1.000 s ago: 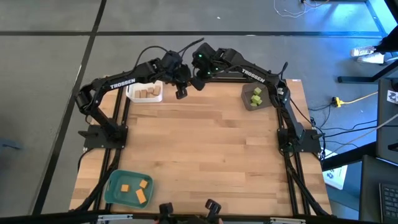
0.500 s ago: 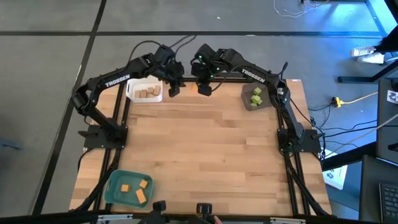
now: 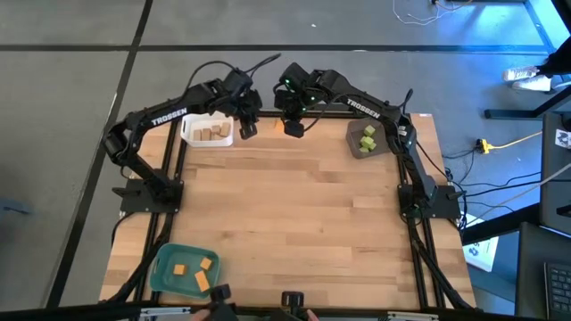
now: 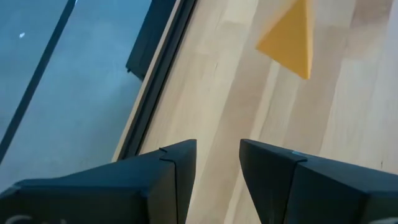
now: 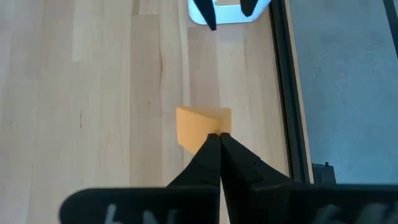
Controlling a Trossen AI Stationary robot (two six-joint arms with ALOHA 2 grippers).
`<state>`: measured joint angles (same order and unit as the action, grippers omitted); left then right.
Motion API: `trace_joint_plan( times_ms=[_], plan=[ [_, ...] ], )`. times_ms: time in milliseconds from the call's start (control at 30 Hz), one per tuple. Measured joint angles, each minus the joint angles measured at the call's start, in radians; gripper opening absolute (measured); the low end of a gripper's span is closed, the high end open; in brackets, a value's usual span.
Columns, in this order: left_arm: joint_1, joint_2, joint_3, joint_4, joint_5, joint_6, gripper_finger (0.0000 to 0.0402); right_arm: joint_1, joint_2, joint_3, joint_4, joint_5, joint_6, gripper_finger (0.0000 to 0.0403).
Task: Sort & place blocks by color
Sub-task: Put the orange block into the green bin
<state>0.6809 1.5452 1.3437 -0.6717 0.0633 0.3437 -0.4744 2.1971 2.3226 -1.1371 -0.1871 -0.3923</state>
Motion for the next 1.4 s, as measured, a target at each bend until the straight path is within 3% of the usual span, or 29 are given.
trace_joint_plan(
  times_ms=[1100, 1400],
  plan=[
    [-0.122, 0.000, 0.000, 0.016, -0.003, 0.006, 0.0117, -0.001, 0.000, 0.000, -0.005, 0.000, -0.007, 0.0000],
    [-0.137, 0.001, 0.000, 0.052, -0.051, 0.006, 0.0117, -0.002, 0.000, 0.000, -0.028, 0.000, -0.011, 0.0000]
  ],
)
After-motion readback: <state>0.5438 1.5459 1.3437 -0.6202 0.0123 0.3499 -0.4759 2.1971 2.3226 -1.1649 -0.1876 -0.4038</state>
